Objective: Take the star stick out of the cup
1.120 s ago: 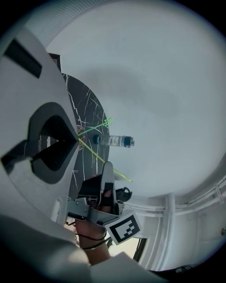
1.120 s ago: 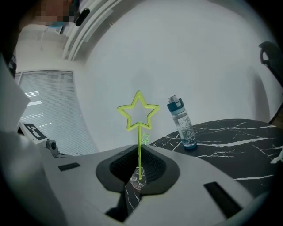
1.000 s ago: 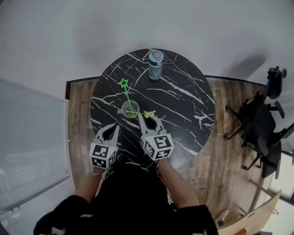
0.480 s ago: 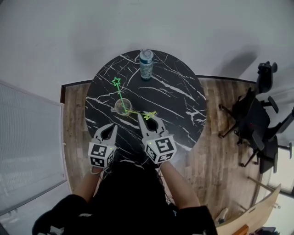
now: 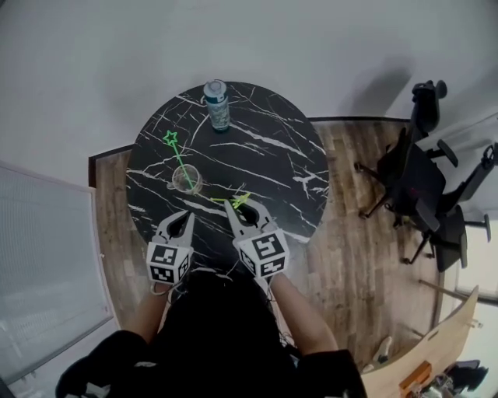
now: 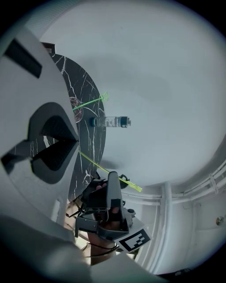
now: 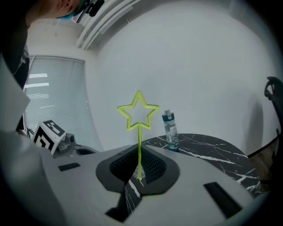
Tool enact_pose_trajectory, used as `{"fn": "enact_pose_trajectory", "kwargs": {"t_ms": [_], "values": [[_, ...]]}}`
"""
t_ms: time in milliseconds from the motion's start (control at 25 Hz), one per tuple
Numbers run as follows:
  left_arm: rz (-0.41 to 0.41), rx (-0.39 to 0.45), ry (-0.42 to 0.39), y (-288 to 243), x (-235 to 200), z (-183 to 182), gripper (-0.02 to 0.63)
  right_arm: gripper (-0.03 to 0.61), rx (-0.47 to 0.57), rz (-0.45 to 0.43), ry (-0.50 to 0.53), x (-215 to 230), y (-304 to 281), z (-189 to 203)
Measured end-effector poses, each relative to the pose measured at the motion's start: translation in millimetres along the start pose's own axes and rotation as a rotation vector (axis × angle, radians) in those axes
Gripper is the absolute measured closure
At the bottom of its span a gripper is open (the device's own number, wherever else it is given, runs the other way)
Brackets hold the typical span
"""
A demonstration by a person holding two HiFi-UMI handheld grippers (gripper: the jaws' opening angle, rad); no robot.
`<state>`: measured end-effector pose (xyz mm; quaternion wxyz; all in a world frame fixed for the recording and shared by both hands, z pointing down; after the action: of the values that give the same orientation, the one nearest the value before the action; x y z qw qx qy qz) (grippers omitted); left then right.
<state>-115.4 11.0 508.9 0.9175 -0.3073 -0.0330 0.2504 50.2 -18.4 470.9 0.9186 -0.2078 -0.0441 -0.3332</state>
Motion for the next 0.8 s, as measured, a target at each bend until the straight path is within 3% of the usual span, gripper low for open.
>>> {"fn": "enact_pose_trajectory", "kwargs": {"t_ms": [160, 440, 640, 800], "values": [[0.021, -0.002, -0.013, -7.4, 10.2, -3.3, 0.615, 0.569, -0.152, 0.009, 0.027, 3.0, 6.2, 14.1], [0.052, -0.023, -0.026, -20.8, 22.7, -0.3, 0.615, 0.569, -0.319, 0.018, 0.032, 11.4, 15.3, 34.5], [0.058, -0.027, -0.031, -25.4, 24.2, -3.9, 0.615, 0.569, -0.476, -0.020, 0.026, 13.6, 9.1, 52.4], [0.048, -0.044, -0.025, -27.6, 17.0, -2.4, 0.615, 0.569, -0.526, -0.013, 0.016, 16.2, 0.2, 66.8]]}}
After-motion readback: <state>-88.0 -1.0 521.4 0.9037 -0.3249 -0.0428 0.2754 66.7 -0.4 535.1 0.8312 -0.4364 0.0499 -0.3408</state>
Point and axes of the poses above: the fingertips, and each gripper's own axes: y backward along the fingers, x to its right, z out of its underside, the point moved 6 cm from there along y, backward along the fingers, and after that the axes turned 4 degrees about -x, right-handed, at the moved point
